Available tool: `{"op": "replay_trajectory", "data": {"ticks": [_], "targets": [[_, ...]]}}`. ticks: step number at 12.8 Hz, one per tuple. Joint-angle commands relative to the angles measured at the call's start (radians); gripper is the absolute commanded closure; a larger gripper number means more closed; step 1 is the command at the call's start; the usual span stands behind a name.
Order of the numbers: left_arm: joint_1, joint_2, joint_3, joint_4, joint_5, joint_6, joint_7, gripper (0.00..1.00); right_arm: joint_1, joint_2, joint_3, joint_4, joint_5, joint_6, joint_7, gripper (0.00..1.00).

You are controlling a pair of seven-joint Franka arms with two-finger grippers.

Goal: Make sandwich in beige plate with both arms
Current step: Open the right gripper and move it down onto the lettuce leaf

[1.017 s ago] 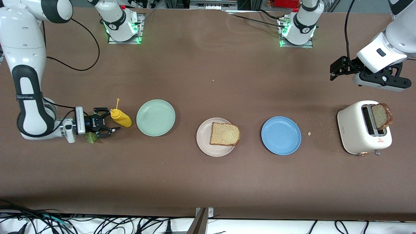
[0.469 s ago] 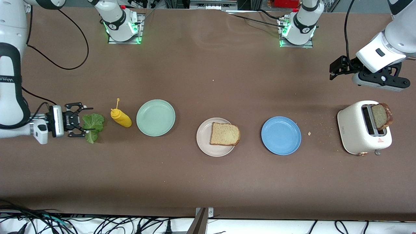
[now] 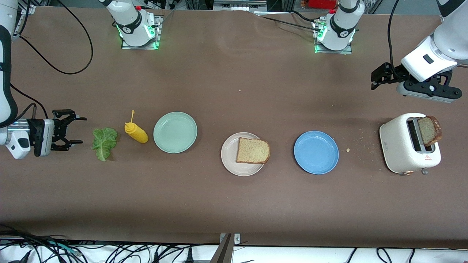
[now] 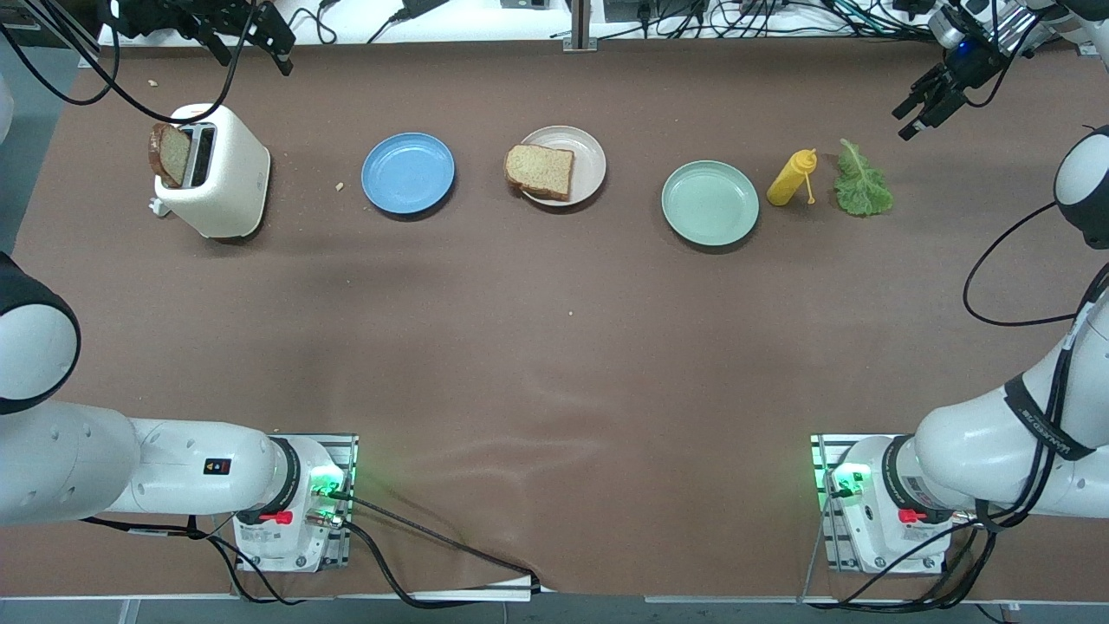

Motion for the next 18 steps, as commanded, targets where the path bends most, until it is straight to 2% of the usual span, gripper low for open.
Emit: {"op": "replay_trajectory", "data": {"ticks": [1, 2, 5, 9, 12, 15, 18], "targets": [[-0.002, -0.017, -0.004, -0.009, 0.029, -0.011, -0.007, 0.00, 0.015, -0.074, 0.001, -0.094, -0.095, 0.110, 0.172, 0.00], [-0.002, -0.017, -0.006, -0.009, 0.030, -0.011, -0.007, 0.00, 0.019, -0.082, 0.001, -0.106, -0.123, 0.160, 0.211, 0.00], [-0.003, -0.016, -0.006, -0.009, 0.031, -0.011, -0.007, 0.00, 0.031, -0.089, 0.001, -0.137, -0.131, 0.222, 0.393, 0.00], [-0.006, -0.014, -0.006, -0.009, 0.031, -0.011, -0.007, 0.00, 0.074, -0.135, 0.003, -0.215, -0.205, 0.328, 0.764, 0.00], [-0.006, -0.014, -0.006, -0.009, 0.031, -0.011, -0.007, 0.00, 0.090, -0.137, 0.006, -0.256, -0.224, 0.416, 0.976, 0.00], [-0.006, -0.014, -0.006, -0.009, 0.031, -0.011, -0.007, 0.00, 0.108, -0.131, 0.013, -0.325, -0.287, 0.585, 1.151, 0.00], [-0.006, -0.014, -0.006, -0.009, 0.031, -0.011, -0.007, 0.00, 0.128, -0.105, 0.030, -0.342, -0.306, 0.639, 1.318, 0.00]]}}
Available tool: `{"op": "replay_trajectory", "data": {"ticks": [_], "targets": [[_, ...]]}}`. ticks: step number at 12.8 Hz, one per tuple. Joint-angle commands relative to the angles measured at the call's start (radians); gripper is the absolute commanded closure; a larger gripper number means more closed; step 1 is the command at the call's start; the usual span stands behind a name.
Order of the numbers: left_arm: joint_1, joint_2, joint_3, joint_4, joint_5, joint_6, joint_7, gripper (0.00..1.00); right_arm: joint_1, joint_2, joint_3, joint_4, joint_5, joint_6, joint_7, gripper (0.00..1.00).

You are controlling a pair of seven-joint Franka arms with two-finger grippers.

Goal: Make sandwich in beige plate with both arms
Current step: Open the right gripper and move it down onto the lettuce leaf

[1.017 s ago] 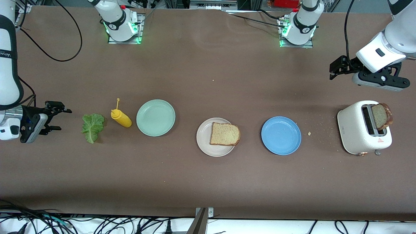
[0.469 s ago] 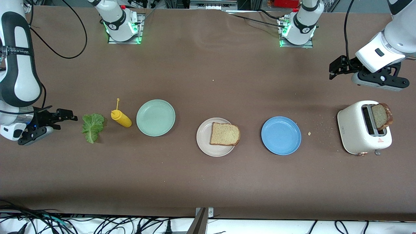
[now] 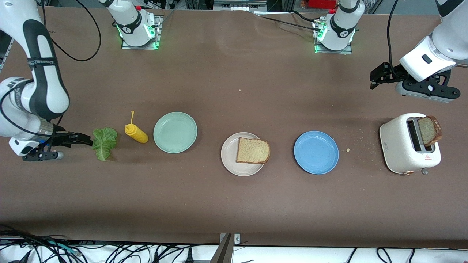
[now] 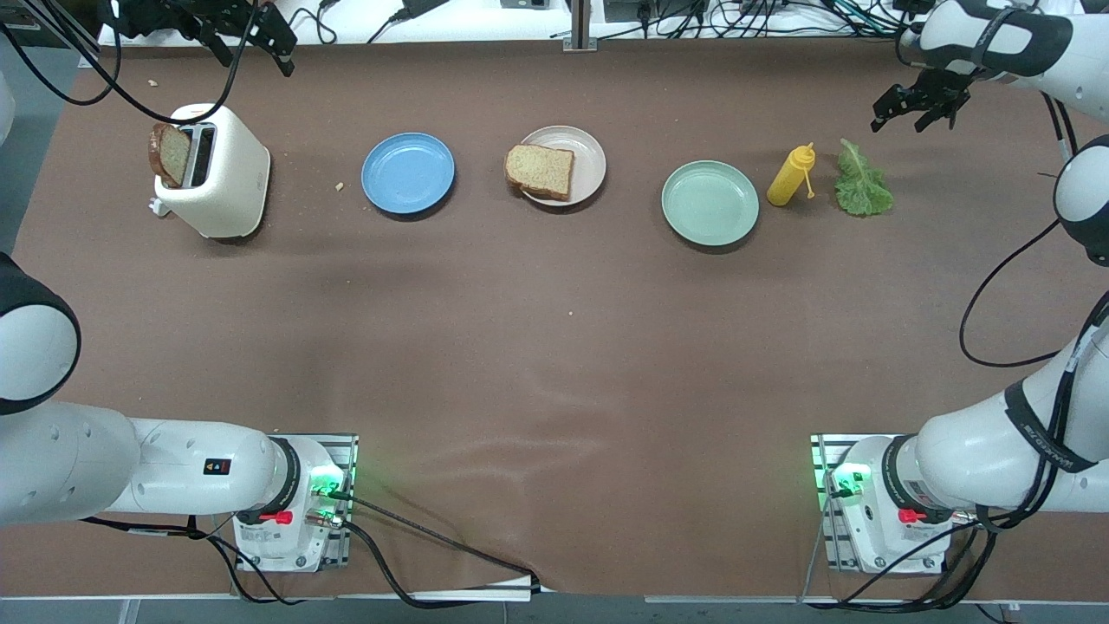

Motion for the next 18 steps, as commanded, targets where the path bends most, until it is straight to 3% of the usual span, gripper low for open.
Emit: {"op": "replay_trajectory", "data": {"ticks": [1, 7, 12, 15, 18], "targets": [[-0.004, -0.014, -0.004, -0.009, 0.031, -0.008, -0.007, 0.00, 0.025, 0.013, 0.010, -0.033, -0.026, 0.053, 0.145, 0.00], [-0.004, -0.014, -0.004, -0.009, 0.031, -0.008, -0.007, 0.00, 0.070, 0.140, 0.010, -0.032, -0.051, 0.194, 0.271, 0.00], [-0.004, -0.014, -0.004, -0.009, 0.031, -0.008, -0.007, 0.00, 0.065, 0.143, 0.007, -0.062, -0.084, 0.196, 0.271, 0.01], [-0.004, -0.014, -0.004, -0.009, 0.031, -0.008, -0.007, 0.00, 0.058, 0.142, 0.005, -0.084, -0.086, 0.198, 0.271, 0.23], [-0.004, -0.014, -0.004, -0.008, 0.031, -0.008, -0.007, 0.00, 0.058, 0.143, 0.005, -0.101, -0.086, 0.204, 0.274, 0.60]]}}
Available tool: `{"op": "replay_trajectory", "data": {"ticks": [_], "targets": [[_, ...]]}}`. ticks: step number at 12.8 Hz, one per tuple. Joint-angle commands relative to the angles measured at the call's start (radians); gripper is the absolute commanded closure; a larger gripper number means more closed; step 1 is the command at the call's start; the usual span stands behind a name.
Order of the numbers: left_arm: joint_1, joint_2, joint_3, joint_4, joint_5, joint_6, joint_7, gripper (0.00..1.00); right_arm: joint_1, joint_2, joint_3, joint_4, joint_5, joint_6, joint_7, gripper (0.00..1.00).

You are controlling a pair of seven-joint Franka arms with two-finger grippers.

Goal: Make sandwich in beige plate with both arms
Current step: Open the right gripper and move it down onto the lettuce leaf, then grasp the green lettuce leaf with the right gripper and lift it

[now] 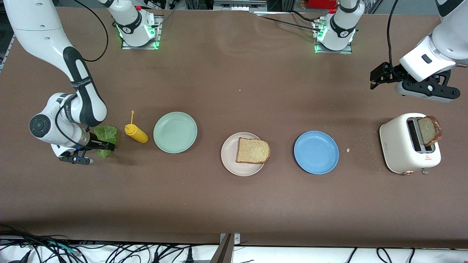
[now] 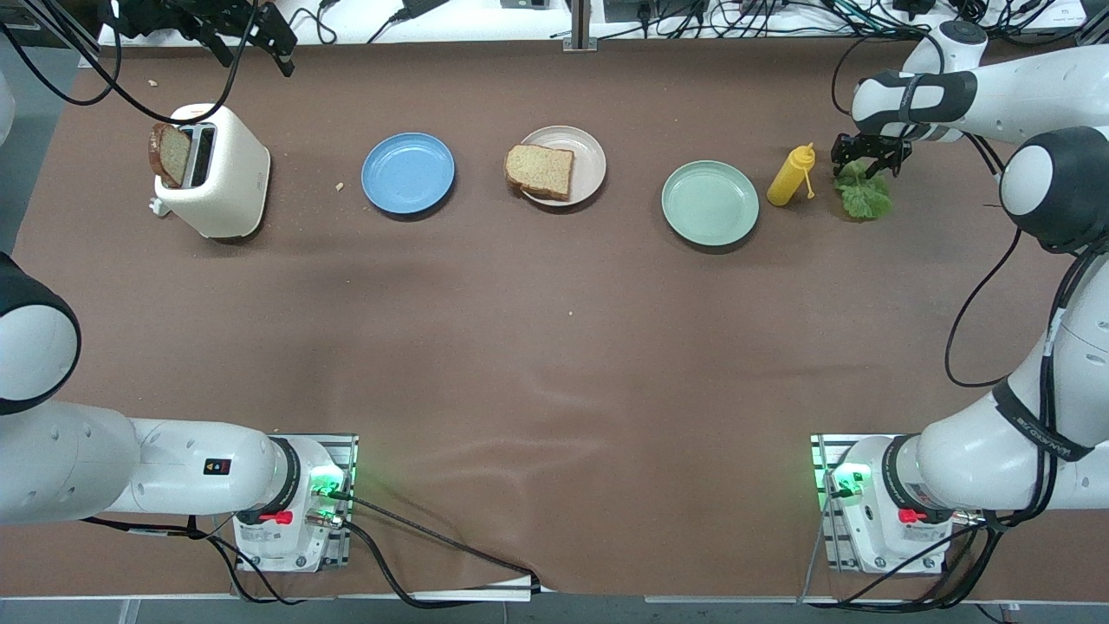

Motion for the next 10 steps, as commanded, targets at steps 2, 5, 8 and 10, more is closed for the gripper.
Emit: {"op": "replay_trajectory", "data": {"ticks": [2, 5, 8, 10], "targets": [[-0.004, -0.014, -0.004, -0.007, 0.031, -0.007, -0.007, 0.00, -0.005, -0.008, 0.007, -0.036, -0.018, 0.017, 0.021, 0.81], [-0.004, -0.014, -0.004, -0.009, 0.031, -0.007, -0.007, 0.00, -0.005, -0.005, 0.007, -0.036, -0.018, 0.018, 0.021, 1.00], [-0.004, -0.014, -0.004, -0.007, 0.031, -0.007, -0.007, 0.00, -0.005, 0.002, 0.007, -0.036, -0.018, 0.030, 0.021, 1.00], [-0.004, -0.014, -0.004, -0.007, 0.031, -0.007, -0.007, 0.00, -0.004, 0.002, 0.007, -0.034, -0.019, 0.030, 0.019, 1.00]]}}
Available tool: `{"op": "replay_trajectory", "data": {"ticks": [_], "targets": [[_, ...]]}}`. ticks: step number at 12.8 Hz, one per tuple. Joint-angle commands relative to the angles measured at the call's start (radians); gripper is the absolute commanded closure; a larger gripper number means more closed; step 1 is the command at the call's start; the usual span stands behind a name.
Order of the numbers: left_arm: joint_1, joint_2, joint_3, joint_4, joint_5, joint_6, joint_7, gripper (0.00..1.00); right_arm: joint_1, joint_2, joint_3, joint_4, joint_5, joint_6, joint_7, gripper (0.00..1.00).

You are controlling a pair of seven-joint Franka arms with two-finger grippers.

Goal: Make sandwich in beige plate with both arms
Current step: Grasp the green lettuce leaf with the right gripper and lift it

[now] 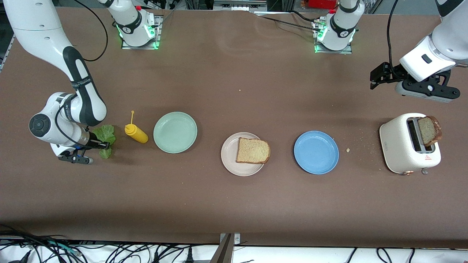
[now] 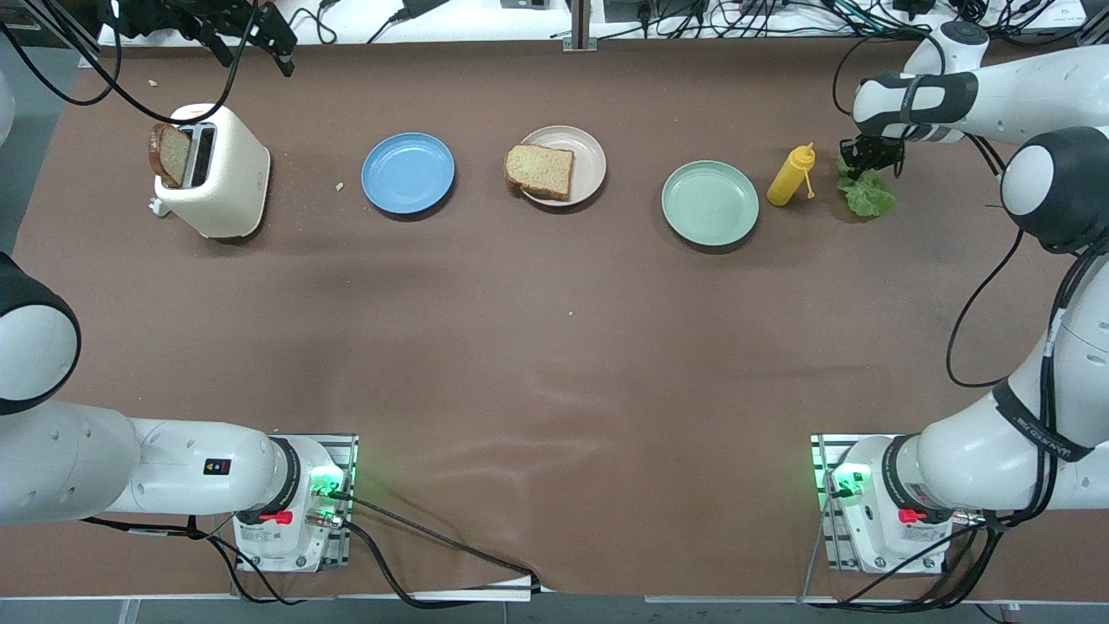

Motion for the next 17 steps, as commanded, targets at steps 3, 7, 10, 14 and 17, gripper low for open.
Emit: {"op": "replay_trajectory", "data": {"ticks": [3, 7, 10, 14, 17], "targets": [[-0.004, -0.014, -0.004, -0.009, 0.031, -0.007, -0.007, 0.00, -0.004, -0.009, 0.008, -0.018, -0.018, 0.022, -0.001, 1.00], [-0.004, -0.014, -0.004, -0.009, 0.031, -0.007, -0.007, 0.00, -0.004, -0.038, 0.008, -0.015, -0.058, 0.004, -0.002, 1.00], [-0.004, -0.014, -0.004, -0.009, 0.031, -0.007, -0.007, 0.00, -0.004, -0.052, 0.008, -0.012, -0.063, -0.002, -0.004, 1.00], [-0.004, -0.014, -0.004, -0.009, 0.031, -0.007, -0.007, 0.00, -0.006, -0.099, 0.008, 0.014, -0.106, -0.088, -0.004, 1.00], [-0.004, -0.014, -0.004, -0.009, 0.031, -0.007, -0.007, 0.00, -0.006, -0.131, 0.008, 0.016, -0.148, -0.107, -0.005, 1.00]]}}
